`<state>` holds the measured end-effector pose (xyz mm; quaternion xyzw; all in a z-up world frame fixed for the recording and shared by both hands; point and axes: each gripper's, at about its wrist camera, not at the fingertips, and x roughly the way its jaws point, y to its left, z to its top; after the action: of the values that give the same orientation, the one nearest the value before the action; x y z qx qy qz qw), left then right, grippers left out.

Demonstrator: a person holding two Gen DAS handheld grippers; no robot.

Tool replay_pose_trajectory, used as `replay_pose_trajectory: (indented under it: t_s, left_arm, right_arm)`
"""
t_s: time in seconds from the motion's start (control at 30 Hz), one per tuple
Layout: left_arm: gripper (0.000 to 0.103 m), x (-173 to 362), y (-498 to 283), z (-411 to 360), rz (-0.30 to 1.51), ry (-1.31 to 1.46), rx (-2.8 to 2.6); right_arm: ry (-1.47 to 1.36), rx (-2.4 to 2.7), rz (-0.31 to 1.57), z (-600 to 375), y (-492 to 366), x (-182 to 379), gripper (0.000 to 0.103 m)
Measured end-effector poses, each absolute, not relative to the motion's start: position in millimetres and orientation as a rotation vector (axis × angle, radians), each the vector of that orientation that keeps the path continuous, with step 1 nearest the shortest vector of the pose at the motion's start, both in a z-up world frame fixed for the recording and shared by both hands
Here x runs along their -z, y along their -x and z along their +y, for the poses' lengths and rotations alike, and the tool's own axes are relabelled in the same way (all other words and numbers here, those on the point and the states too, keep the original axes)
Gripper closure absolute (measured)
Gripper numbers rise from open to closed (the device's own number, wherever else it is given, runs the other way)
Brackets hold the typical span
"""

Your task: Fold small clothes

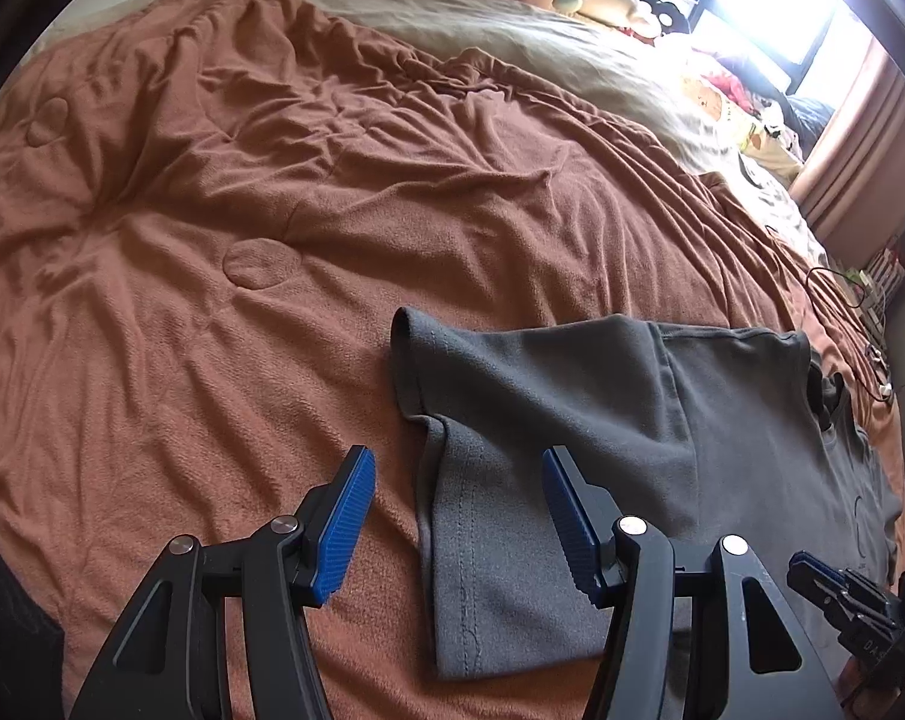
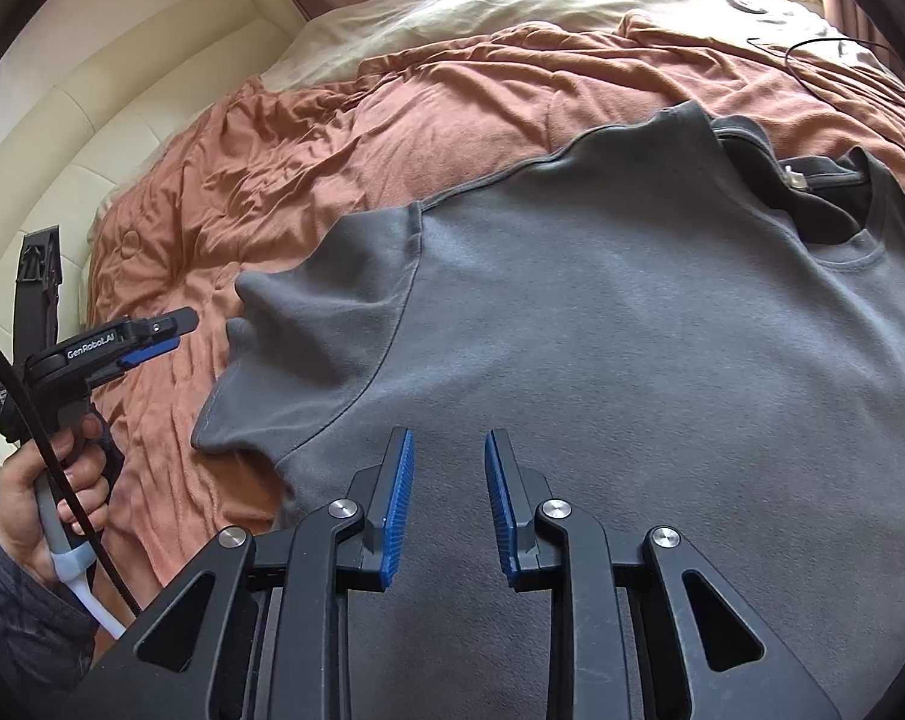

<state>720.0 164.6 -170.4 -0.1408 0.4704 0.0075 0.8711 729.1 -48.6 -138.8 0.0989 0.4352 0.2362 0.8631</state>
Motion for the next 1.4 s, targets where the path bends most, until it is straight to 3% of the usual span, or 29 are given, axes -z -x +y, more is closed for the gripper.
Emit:
replay_pose_trajectory:
  t_s: [0.13, 0.33, 0.4, 0.53, 1.17, 1.37, 1.4]
  left_arm:
    - [0.043, 188.8, -733.2, 165.2, 1.011, 0.302, -0.014]
    - [0.048, 203.9, -744.5, 161.8, 1.025, 0.302, 0.006]
    - [0.058, 210.8, -747.5, 161.1, 1.038, 0.319, 0.019]
    - [0.096, 213.4, -746.2, 158.6, 1.028, 0.325, 0.04]
    - [0.098, 117.6, -733.2, 114.6, 0.861, 0.299, 0.196]
    - [0.098, 110.8, -730.5, 89.3, 0.891, 0.321, 0.203]
    - [0.098, 109.3, -729.1, 83.9, 0.895, 0.326, 0.205]
  right_arm:
    - [-0.22, -0.513, 0.925, -31.7, -743.1, 147.2, 0.091]
    - [-0.285, -0.505, 0.945, -26.0, -765.4, 159.2, 0.092]
    - [-0.309, -0.507, 0.952, -24.0, -771.3, 163.4, 0.092]
    - [-0.34, -0.518, 0.964, -18.4, -776.6, 169.4, 0.096]
    - [-0.52, -0.564, 1.041, 0.4, -797.6, 195.7, 0.101]
    - [-0.549, -0.596, 1.025, -23.8, -789.4, 184.7, 0.1]
    - [-0.554, -0.599, 1.015, -31.2, -787.4, 182.1, 0.095]
